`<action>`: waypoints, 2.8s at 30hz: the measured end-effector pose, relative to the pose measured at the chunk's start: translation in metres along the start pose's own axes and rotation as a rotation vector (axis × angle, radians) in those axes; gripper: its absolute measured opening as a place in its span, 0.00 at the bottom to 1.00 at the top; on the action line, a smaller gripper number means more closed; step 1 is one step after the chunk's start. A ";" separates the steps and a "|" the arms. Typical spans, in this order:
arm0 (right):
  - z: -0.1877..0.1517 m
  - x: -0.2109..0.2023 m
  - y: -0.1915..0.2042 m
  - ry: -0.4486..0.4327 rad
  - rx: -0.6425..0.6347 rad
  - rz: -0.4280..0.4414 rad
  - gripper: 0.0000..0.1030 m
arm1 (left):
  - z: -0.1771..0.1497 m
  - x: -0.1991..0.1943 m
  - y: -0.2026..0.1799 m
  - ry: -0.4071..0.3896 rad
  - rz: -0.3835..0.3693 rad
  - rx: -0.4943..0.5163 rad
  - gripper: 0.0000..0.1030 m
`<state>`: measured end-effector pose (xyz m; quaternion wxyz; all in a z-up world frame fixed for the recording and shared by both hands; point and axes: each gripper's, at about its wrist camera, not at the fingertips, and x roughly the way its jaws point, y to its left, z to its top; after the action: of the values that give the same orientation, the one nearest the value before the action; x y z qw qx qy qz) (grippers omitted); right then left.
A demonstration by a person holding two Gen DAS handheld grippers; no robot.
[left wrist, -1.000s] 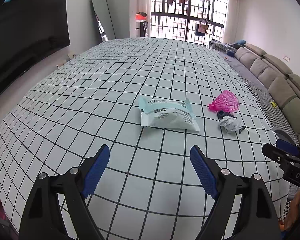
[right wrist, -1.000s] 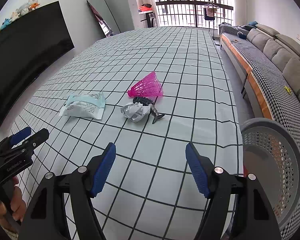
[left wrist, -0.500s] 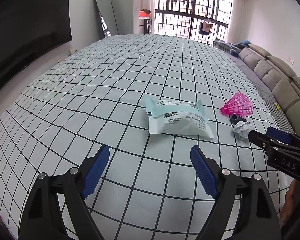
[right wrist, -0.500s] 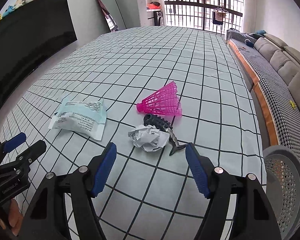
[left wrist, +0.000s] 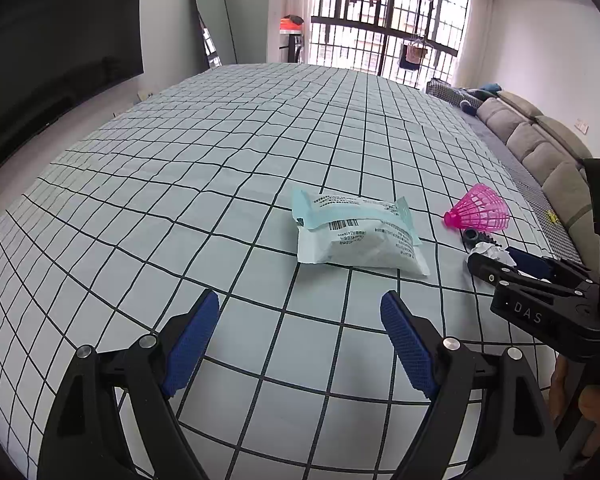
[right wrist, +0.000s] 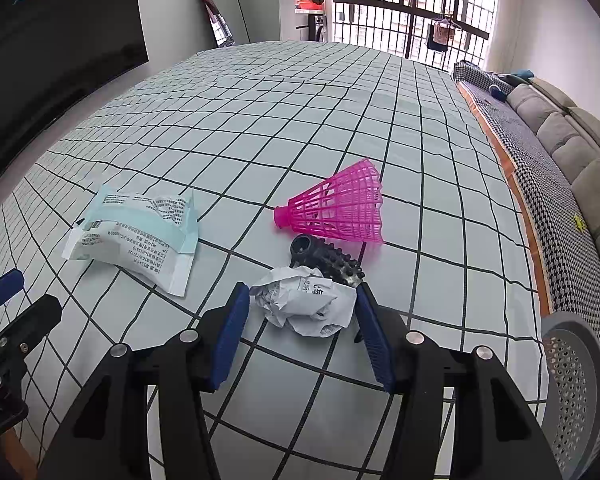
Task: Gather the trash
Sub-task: 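Grasp the crumpled foil wrapper with the right gripper while the left gripper grasps the white-blue packet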
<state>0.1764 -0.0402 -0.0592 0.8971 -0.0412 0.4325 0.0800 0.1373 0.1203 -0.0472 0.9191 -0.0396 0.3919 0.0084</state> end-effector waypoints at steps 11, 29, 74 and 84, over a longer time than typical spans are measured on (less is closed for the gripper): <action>-0.007 -0.022 -0.001 -0.028 0.012 0.032 0.28 | 0.000 -0.002 0.002 -0.003 0.002 -0.002 0.79; -0.051 -0.079 -0.021 -0.044 0.067 0.086 0.28 | 0.040 -0.019 0.017 -0.071 0.063 0.052 0.82; -0.070 -0.123 -0.039 -0.098 0.103 0.128 0.28 | 0.023 0.001 -0.019 0.048 -0.028 0.206 0.82; -0.082 -0.133 -0.056 -0.112 0.131 0.114 0.28 | 0.034 0.007 -0.051 0.053 -0.065 0.162 0.84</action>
<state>0.0420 -0.1209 -0.0062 0.9146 0.0469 0.3877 0.1046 0.1693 0.0718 -0.0251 0.9085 0.0221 0.4138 -0.0541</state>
